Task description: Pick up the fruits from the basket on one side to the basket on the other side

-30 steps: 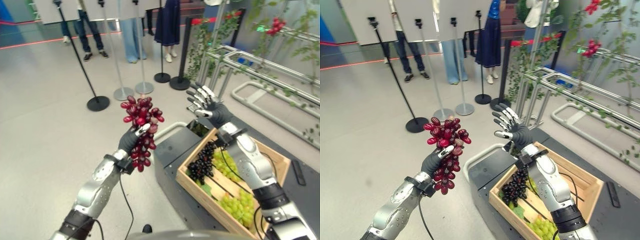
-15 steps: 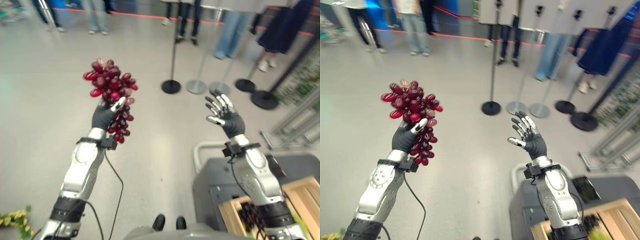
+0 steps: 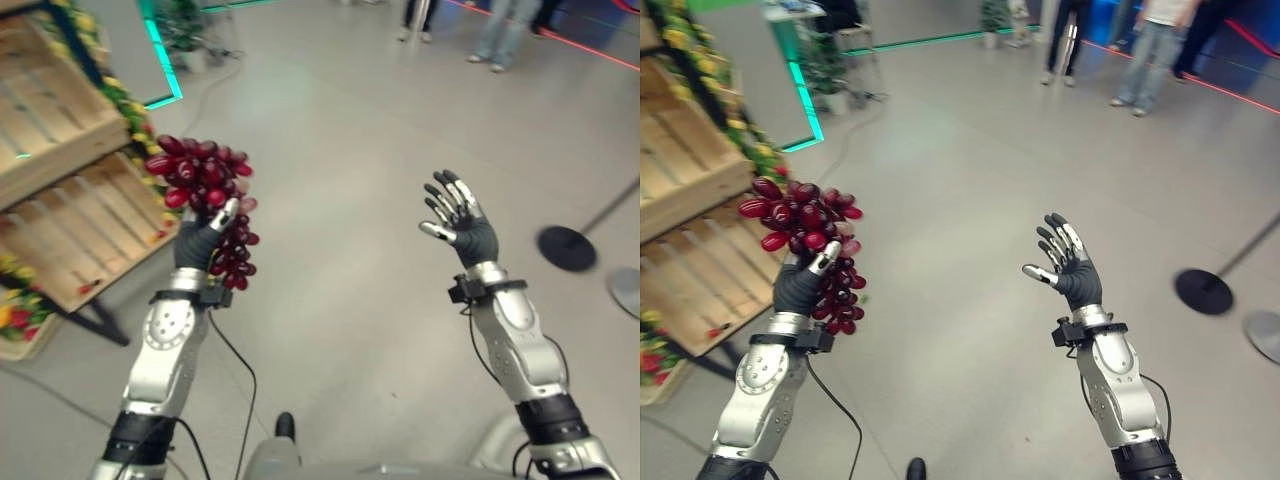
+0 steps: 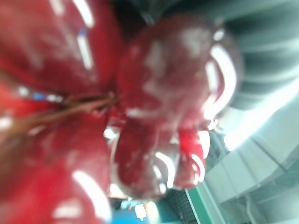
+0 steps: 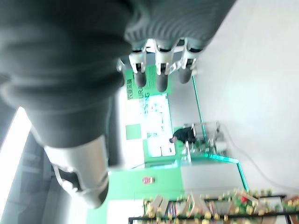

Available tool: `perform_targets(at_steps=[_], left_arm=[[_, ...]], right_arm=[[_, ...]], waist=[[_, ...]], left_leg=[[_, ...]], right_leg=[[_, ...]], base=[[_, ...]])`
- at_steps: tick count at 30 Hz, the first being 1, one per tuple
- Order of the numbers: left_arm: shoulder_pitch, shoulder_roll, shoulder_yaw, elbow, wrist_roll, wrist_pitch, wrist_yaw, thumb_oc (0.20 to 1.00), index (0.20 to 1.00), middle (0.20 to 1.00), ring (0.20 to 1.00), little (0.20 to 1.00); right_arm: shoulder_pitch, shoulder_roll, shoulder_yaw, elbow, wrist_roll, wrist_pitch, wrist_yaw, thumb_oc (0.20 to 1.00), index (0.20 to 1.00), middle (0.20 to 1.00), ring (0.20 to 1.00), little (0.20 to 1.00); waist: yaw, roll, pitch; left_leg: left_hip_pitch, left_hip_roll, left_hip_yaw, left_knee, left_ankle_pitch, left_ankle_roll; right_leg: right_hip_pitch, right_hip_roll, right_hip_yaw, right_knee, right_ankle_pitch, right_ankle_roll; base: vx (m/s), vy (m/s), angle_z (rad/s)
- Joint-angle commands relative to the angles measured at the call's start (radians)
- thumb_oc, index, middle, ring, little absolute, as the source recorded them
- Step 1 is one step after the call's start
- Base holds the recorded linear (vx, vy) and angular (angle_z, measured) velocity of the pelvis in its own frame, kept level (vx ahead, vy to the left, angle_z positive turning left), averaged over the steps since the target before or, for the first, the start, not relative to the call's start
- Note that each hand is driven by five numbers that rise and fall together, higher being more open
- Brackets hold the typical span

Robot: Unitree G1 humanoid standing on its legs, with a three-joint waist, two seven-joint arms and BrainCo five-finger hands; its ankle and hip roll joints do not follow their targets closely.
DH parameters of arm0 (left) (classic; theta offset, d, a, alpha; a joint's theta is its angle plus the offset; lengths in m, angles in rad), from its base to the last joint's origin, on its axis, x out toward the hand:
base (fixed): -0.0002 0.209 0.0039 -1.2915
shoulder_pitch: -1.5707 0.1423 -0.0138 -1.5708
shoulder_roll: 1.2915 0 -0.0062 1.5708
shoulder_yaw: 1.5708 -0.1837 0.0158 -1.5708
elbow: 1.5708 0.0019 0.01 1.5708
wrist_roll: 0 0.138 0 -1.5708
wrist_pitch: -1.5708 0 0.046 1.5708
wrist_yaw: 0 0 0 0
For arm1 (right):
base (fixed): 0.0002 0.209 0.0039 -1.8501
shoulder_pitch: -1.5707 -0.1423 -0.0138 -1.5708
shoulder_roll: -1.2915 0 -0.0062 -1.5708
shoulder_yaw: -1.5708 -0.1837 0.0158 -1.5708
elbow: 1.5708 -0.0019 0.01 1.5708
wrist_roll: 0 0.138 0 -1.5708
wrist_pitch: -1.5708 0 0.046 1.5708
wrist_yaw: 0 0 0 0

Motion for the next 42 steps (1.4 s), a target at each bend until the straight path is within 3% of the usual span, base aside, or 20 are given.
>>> perform_targets(at_steps=[1, 4, 5, 8, 9, 10, 12, 14, 16, 17, 19, 21, 22, 26, 37, 42], left_arm=[[-0.080, 0.055, 0.032, -0.034, 0.020, -0.090, 0.005, 0.200, 0.200, 0.200, 0.200, 0.200], [-0.089, 0.066, 0.031, -0.030, 0.031, -0.094, 0.013, 0.200, 0.200, 0.200, 0.200, 0.200], [-0.085, 0.071, 0.042, -0.024, 0.034, -0.097, 0.015, 0.200, 0.200, 0.200, 0.200, 0.200], [-0.097, 0.078, 0.045, -0.027, 0.039, -0.103, 0.027, 0.200, 0.200, 0.200, 0.200, 0.200], [-0.123, 0.089, 0.038, -0.026, 0.046, -0.103, 0.037, 0.200, 0.200, 0.200, 0.200, 0.200], [-0.126, 0.089, 0.036, -0.024, 0.046, -0.103, 0.038, 0.200, 0.200, 0.200, 0.200, 0.200], [-0.157, 0.097, 0.019, -0.016, 0.066, -0.104, 0.059, 0.200, 0.200, 0.200, 0.200, 0.200], [-0.170, 0.094, 0.010, -0.018, 0.076, -0.104, 0.066, 0.200, 0.200, 0.200, 0.200, 0.200], [-0.169, 0.096, 0.005, -0.019, 0.089, -0.104, 0.070, 0.200, 0.200, 0.200, 0.200, 0.200], [-0.179, 0.088, -0.020, -0.009, 0.100, -0.107, 0.066, 0.200, 0.200, 0.200, 0.200, 0.200], [-0.179, 0.079, -0.020, -0.009, 0.101, -0.106, 0.061, 0.200, 0.200, 0.200, 0.200, 0.200], [-0.188, 0.068, -0.028, 0.020, 0.115, -0.112, 0.069, 0.200, 0.200, 0.200, 0.200, 0.200], [-0.188, 0.058, -0.027, -0.005, 0.118, -0.107, 0.052, 0.200, 0.200, 0.200, 0.200, 0.200], [-0.150, 0.035, -0.021, -0.016, 0.118, -0.110, 0.029, 0.200, 0.200, 0.200, 0.200, 0.200], [-0.099, 0.033, -0.006, -0.036, 0.124, -0.095, 0.033, 0.200, 0.200, 0.200, 0.200, 0.200], [-0.080, 0.033, 0.012, -0.044, 0.123, -0.094, 0.033, 0.200, 0.200, 0.200, 0.200, 0.200]], right_arm=[[-0.017, 0.011, -0.028, -0.058, 0.005, -0.079, -0.016, 1.000, 1.000, 1.000, 1.000, 1.000], [-0.026, 0.011, -0.007, -0.056, -0.016, -0.076, -0.022, 1.000, 1.000, 1.000, 1.000, 1.000], [-0.037, 0.017, 0.007, -0.052, -0.019, -0.070, -0.013, 1.000, 1.000, 1.000, 1.000, 1.000], [-0.051, 0.028, 0.022, -0.043, -0.035, -0.075, -0.023, 1.000, 1.000, 1.000, 1.000, 1.000], [-0.056, 0.037, 0.030, -0.041, -0.042, -0.076, -0.029, 1.000, 1.000, 1.000, 1.000, 1.000], [-0.057, 0.038, 0.029, -0.041, -0.043, -0.077, -0.030, 1.000, 1.000, 1.000, 1.000, 1.000], [-0.065, 0.045, 0.044, -0.040, -0.059, -0.077, -0.036, 1.000, 1.000, 1.000, 1.000, 1.000], [-0.064, 0.050, 0.054, -0.035, -0.076, -0.071, -0.035, 1.000, 1.000, 1.000, 1.000, 1.000], [-0.056, 0.053, 0.052, -0.030, -0.078, -0.073, -0.036, 1.000, 1.000, 1.000, 1.000, 1.000], [-0.022, 0.037, 0.026, -0.031, -0.075, -0.067, -0.028, 1.000, 1.000, 1.000, 1.000, 1.000], [0.000, 0.035, 0.009, -0.037, -0.065, -0.068, -0.026, 1.000, 1.000, 1.000, 1.000, 1.000], [0.033, 0.031, -0.026, -0.038, -0.068, -0.083, -0.031, 1.000, 1.000, 1.000, 1.000, 1.000], [0.054, 0.039, -0.033, -0.065, -0.067, -0.072, -0.018, 1.000, 1.000, 1.000, 1.000, 1.000], [0.060, 0.042, -0.047, -0.058, -0.074, -0.067, -0.009, 1.000, 1.000, 1.000, 1.000, 1.000], [0.061, 0.028, -0.022, -0.034, -0.078, -0.045, -0.002, 1.000, 1.000, 1.000, 1.000, 1.000], [0.049, 0.025, -0.012, -0.020, -0.085, -0.041, -0.003, 1.000, 1.000, 1.000, 1.000, 1.000]], waist=[[-0.020, -0.027, -0.076], [-0.003, -0.022, -0.086], [0.013, -0.025, -0.089], [0.027, -0.036, -0.090], [0.034, -0.037, -0.094], [0.033, -0.041, -0.094], [0.028, -0.038, -0.088], [0.011, -0.020, -0.066], [-0.004, -0.004, -0.056], [-0.066, 0.028, -0.041], [-0.078, 0.031, -0.041], [-0.111, 0.029, -0.039], [-0.101, 0.020, -0.046], [-0.088, 0.007, -0.077], [-0.074, -0.012, -0.126], [-0.064, -0.019, -0.137]], left_leg=[[-0.002, 0.189, 0.232, -0.001, 0.047, -0.100], [-0.008, 0.173, 0.219, -0.011, 0.052, -0.103], [-0.015, 0.137, 0.200, -0.001, 0.020, -0.082], [-0.030, 0.098, 0.197, 0.028, -0.010, -0.061], [-0.038, 0.066, 0.205, 0.045, -0.040, -0.032], [-0.040, 0.062, 0.205, 0.048, -0.045, -0.028], [-0.022, -0.001, 0.203, 0.046, -0.093, 0.020], [0.014, -0.041, 0.202, 0.023, -0.116, 0.054], [0.030, -0.052, 0.192, 0.012, -0.123, 0.062], [0.072, -0.081, 0.114, -0.057, -0.086, 0.063], [0.080, -0.090, 0.087, -0.066, -0.082, 0.058], [0.102, -0.102, 0.023, -0.078, -0.092, 0.051], [0.114, -0.106, 0.024, -0.079, -0.099, 0.052], [0.123, -0.107, 0.015, -0.088, -0.098, 0.043], [0.166, -0.094, 0.004, -0.112, -0.099, 0.025], [0.179, -0.090, 0.013, -0.128, -0.097, 0.022]], right_leg=[[0.024, -0.016, -0.068, -0.101, 0.063, 0.047], [0.047, -0.022, -0.081, -0.131, 0.075, 0.053], [0.064, -0.043, -0.070, -0.137, 0.083, 0.058], [0.081, -0.080, -0.074, -0.117, 0.082, 0.073], [0.080, -0.117, -0.076, -0.052, 0.079, 0.084], [0.075, -0.125, -0.076, -0.041, 0.075, 0.088], [0.024, -0.229, -0.070, 0.137, 0.143, 0.118], [-0.025, -0.288, -0.041, 0.295, 0.197, 0.134], [-0.061, -0.274, -0.004, 0.336, 0.190, 0.136], [-0.215, -0.066, 0.219, 0.206, 0.079, 0.080], [-0.206, -0.042, 0.249, 0.119, 0.094, 0.073], [-0.230, -0.004, 0.359, 0.006, 0.119, 0.072], [-0.209, -0.020, 0.303, 0.010, 0.134, 0.085], [-0.133, -0.015, 0.253, -0.078, 0.149, 0.085], [-0.046, -0.006, 0.199, -0.133, 0.134, 0.075], [-0.026, -0.003, 0.205, -0.167, 0.144, 0.078]], base=[[0.02, 0.159, 0.78], [0.16, 0.243, 0.80], [0.13, 0.169, 0.54], [0.20, 0.276, 0.43], [0.20, 0.291, 0.39], [0.23, 0.346, 0.29], [0.21, 0.376, 0.38], [0.17, 0.368, 0.45], [0.16, 0.183, 0.35], [0.17, 0.078, 0.29], [0.19, 0.024, 0.71], [0.22, -0.040, 1.29], [0.15, -0.015, 0.83], [0.12, -0.093, 0.68], [0.06, -0.045, 0.17], [0.01, -0.007, 0.00]])
